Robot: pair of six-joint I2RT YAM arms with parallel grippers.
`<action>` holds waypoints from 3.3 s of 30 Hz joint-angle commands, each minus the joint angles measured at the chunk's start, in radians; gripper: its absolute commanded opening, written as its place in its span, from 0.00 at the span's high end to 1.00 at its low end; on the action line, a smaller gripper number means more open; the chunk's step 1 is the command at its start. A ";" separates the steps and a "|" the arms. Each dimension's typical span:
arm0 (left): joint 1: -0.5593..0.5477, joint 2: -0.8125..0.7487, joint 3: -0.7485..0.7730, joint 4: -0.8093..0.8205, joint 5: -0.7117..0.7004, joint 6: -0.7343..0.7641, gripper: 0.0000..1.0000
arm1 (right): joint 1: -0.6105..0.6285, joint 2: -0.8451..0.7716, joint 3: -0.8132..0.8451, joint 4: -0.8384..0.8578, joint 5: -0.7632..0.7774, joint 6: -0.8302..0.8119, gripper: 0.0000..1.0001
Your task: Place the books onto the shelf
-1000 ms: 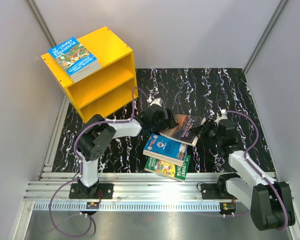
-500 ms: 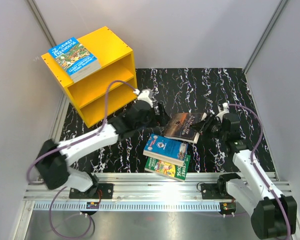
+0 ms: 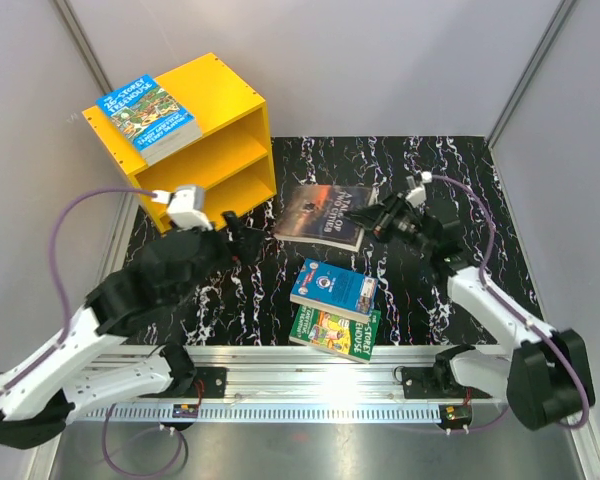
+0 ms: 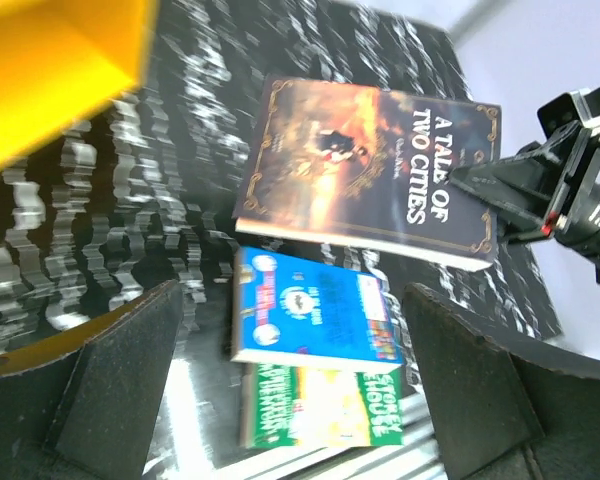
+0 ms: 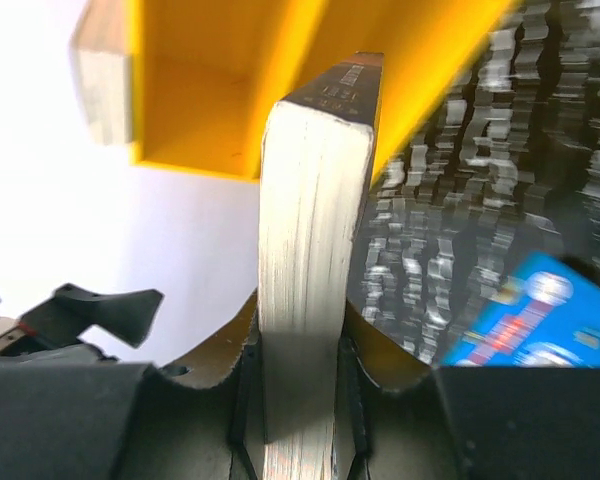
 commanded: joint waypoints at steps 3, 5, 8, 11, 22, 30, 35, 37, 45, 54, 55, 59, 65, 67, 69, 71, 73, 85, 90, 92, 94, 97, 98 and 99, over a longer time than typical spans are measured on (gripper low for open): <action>-0.004 -0.133 0.127 -0.220 -0.197 0.045 0.05 | 0.124 0.171 0.233 0.515 0.024 0.160 1.00; -0.004 -0.147 0.152 -0.279 -0.227 0.045 0.05 | 0.143 0.263 0.275 0.587 0.044 0.186 1.00; -0.004 -0.176 0.195 -0.329 -0.253 0.052 0.05 | 0.181 0.387 0.377 0.623 0.071 0.212 1.00; -0.004 -0.206 0.227 -0.360 -0.277 0.071 0.05 | 0.221 0.498 0.474 0.629 0.110 0.217 1.00; -0.004 -0.268 0.242 -0.399 -0.230 0.083 0.04 | 0.382 0.753 0.710 0.563 0.526 0.177 1.00; -0.004 -0.288 0.293 -0.472 -0.201 0.062 0.04 | 0.496 0.860 0.785 0.578 0.972 0.187 1.00; -0.002 -0.303 0.317 -0.523 -0.185 0.051 0.04 | 0.517 0.951 0.902 0.462 1.112 0.258 1.00; -0.002 -0.312 0.327 -0.549 -0.193 0.045 0.04 | 0.519 0.980 0.974 0.433 1.129 0.272 1.00; -0.002 -0.343 0.339 -0.592 -0.205 0.037 0.04 | 0.517 1.032 1.018 0.341 1.054 0.266 0.45; -0.002 -0.349 0.291 -0.560 -0.181 0.034 0.04 | 0.517 0.885 0.850 0.246 0.993 0.241 0.05; -0.002 -0.349 0.282 -0.551 -0.178 0.034 0.04 | 0.516 0.882 0.853 0.226 0.982 0.234 0.04; -0.002 -0.348 0.267 -0.538 -0.173 0.031 0.04 | 0.510 0.861 0.845 0.179 0.925 0.218 0.03; -0.002 -0.354 0.235 -0.524 -0.178 0.028 0.04 | 0.511 0.802 0.738 0.183 0.865 0.198 0.00; -0.004 -0.355 0.225 -0.514 -0.176 0.029 0.04 | 0.510 0.787 0.688 0.187 0.865 0.197 0.00; -0.002 -0.354 0.216 -0.507 -0.173 0.029 0.04 | 0.510 0.765 0.648 0.192 0.867 0.189 0.00; -0.002 -0.351 0.210 -0.500 -0.172 0.028 0.04 | 0.510 0.749 0.629 0.193 0.867 0.180 0.00; -0.002 -0.351 0.198 -0.491 -0.170 0.028 0.04 | 0.505 0.744 0.624 0.190 0.858 0.155 0.00; -0.002 -0.351 0.173 -0.474 -0.178 0.026 0.03 | 0.505 0.750 0.617 0.219 0.842 0.146 1.00; -0.004 -0.351 0.170 -0.477 -0.185 0.029 0.03 | 0.505 0.759 0.605 0.235 0.831 0.157 1.00; -0.002 -0.352 0.163 -0.475 -0.191 0.029 0.03 | 0.505 0.744 0.586 0.244 0.838 0.157 1.00; -0.004 -0.354 0.152 -0.468 -0.188 0.029 0.03 | 0.505 0.732 0.560 0.242 0.848 0.160 1.00; -0.002 -0.352 0.137 -0.452 -0.185 0.031 0.03 | 0.505 0.719 0.539 0.236 0.853 0.154 1.00; -0.002 -0.352 0.132 -0.448 -0.184 0.031 0.03 | 0.505 0.719 0.536 0.235 0.854 0.154 1.00; -0.002 -0.351 0.130 -0.440 -0.181 0.031 0.03 | 0.505 0.724 0.533 0.239 0.853 0.154 1.00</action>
